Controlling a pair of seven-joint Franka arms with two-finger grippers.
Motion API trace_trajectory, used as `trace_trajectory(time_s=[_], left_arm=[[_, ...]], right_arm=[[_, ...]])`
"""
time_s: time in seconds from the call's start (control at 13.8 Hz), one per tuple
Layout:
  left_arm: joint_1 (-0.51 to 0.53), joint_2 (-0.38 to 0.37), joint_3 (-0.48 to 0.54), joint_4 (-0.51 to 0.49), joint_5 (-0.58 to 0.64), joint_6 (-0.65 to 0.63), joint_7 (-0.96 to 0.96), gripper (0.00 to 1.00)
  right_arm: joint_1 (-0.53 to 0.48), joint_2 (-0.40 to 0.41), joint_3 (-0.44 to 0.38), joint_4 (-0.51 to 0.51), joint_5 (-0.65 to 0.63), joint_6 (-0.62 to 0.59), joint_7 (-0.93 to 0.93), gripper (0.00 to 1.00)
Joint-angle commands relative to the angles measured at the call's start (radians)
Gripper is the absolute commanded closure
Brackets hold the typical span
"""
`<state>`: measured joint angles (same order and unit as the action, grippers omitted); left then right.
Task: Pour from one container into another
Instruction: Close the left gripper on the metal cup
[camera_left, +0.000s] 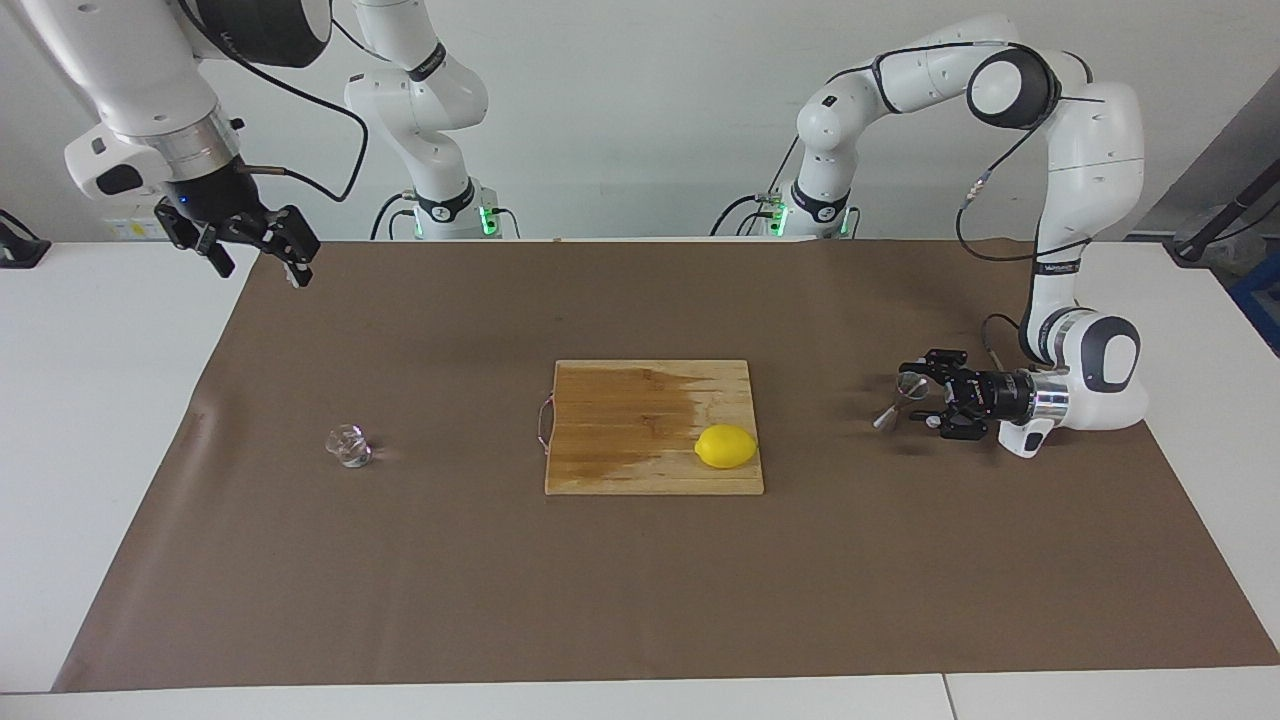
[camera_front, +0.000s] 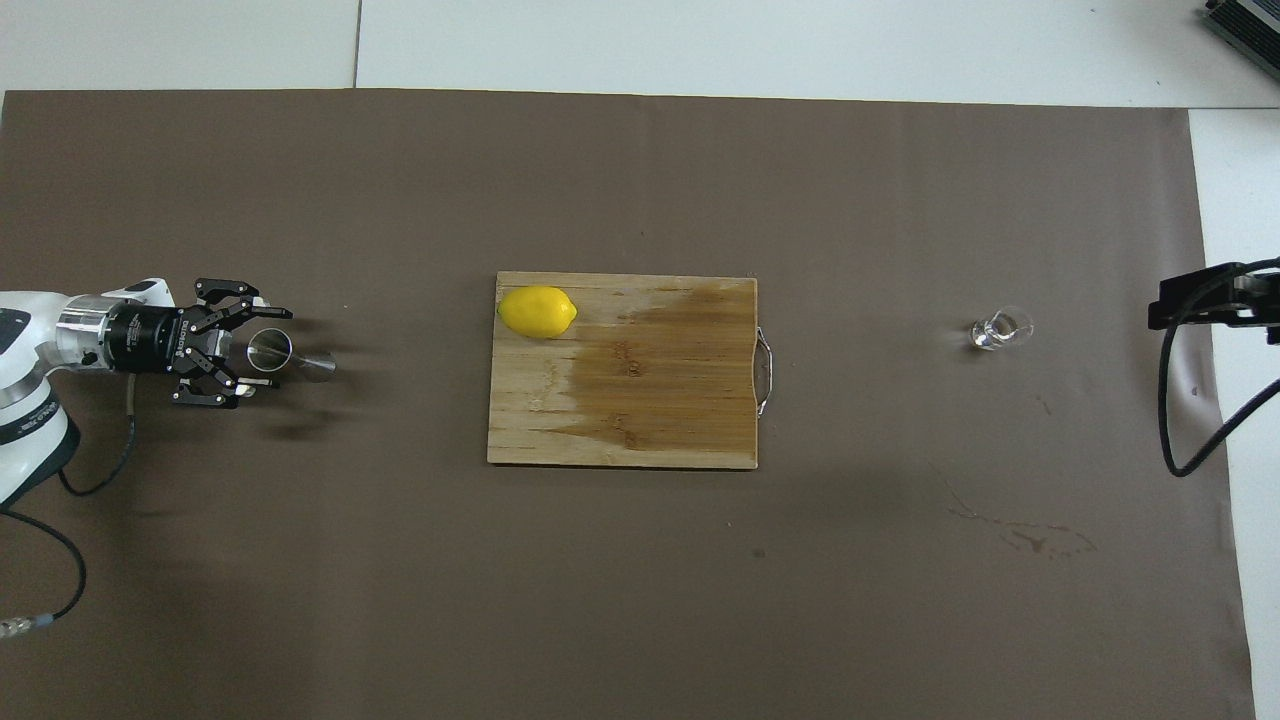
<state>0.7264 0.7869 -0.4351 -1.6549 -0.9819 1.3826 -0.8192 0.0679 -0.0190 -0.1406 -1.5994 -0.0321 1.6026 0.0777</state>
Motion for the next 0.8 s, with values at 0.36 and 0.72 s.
trace_trajectory(time_s=[0.36, 0.72], left_arm=[[0.021, 0.006, -0.020, -0.005, 0.017, 0.012, 0.003, 0.42], [0.021, 0.006, -0.019, -0.005, 0.017, 0.013, 0.000, 0.57]], right_arm=[[-0.011, -0.022, 0.010, -0.022, 0.026, -0.006, 0.007, 0.00], [-0.013, -0.022, 0.010, -0.024, 0.026, -0.006, 0.007, 0.00]])
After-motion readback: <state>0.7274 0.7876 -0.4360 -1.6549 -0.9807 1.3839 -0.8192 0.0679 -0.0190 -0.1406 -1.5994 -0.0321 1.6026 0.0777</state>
